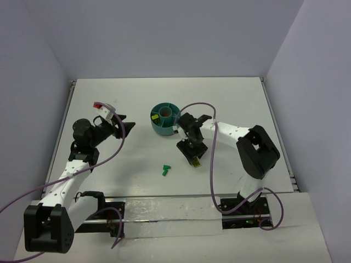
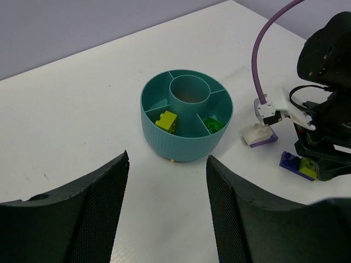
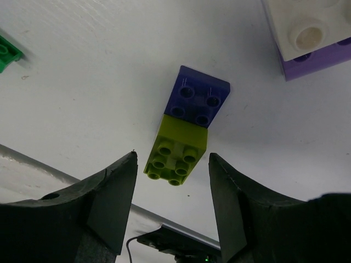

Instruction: Sort the legos into containers by color

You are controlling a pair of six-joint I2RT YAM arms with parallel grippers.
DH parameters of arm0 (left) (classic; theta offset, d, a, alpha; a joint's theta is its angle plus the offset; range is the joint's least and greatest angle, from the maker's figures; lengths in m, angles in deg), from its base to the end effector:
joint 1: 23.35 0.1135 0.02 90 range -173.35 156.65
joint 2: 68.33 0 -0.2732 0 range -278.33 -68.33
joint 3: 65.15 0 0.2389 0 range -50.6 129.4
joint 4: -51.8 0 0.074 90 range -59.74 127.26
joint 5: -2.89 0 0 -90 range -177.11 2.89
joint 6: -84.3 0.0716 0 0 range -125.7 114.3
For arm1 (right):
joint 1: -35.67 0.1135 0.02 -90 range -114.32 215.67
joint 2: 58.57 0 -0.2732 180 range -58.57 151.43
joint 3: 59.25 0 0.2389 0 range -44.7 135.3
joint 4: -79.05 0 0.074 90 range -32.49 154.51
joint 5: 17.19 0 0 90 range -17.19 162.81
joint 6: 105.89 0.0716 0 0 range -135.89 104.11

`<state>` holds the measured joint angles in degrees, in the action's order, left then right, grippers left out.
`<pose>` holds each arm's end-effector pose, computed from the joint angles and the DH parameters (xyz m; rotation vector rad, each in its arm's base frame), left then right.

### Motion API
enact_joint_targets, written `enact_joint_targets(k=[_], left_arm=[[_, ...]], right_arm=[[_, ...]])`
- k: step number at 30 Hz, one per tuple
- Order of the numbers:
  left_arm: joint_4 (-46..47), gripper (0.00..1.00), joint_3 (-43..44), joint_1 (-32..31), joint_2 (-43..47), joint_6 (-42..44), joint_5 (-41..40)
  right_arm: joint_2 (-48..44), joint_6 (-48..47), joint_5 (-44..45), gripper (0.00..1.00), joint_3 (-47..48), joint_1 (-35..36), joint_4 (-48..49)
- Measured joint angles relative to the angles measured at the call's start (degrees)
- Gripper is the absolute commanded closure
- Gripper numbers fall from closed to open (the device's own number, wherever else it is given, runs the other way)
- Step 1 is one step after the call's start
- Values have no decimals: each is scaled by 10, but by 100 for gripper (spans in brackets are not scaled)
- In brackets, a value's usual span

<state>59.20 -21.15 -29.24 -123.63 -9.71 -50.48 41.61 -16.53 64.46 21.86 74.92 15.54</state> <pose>0.2243 -0.0661 0.2824 0.5181 1.5831 -0.6531 0.2356 0.2059 0.1607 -1.0558 2.8671 0.2760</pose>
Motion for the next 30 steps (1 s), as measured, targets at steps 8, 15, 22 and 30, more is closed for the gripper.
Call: enact_joint_targets(k=[8,15,22,30], left_arm=[[1,35,0,0,-3,-1,0],[1,34,-1,1,-5,-8,7],[-3,32,-10,7,9,-32,102],[-9,40,-10,-16,12,-66,290]], right_arm=[[19,0,-1,46,2,-2,1],[17,1,-24,98,2,-9,3],[-88,-38,-100,100,-25,-20,12],[-201,-125,-289,100,24,-46,3]])
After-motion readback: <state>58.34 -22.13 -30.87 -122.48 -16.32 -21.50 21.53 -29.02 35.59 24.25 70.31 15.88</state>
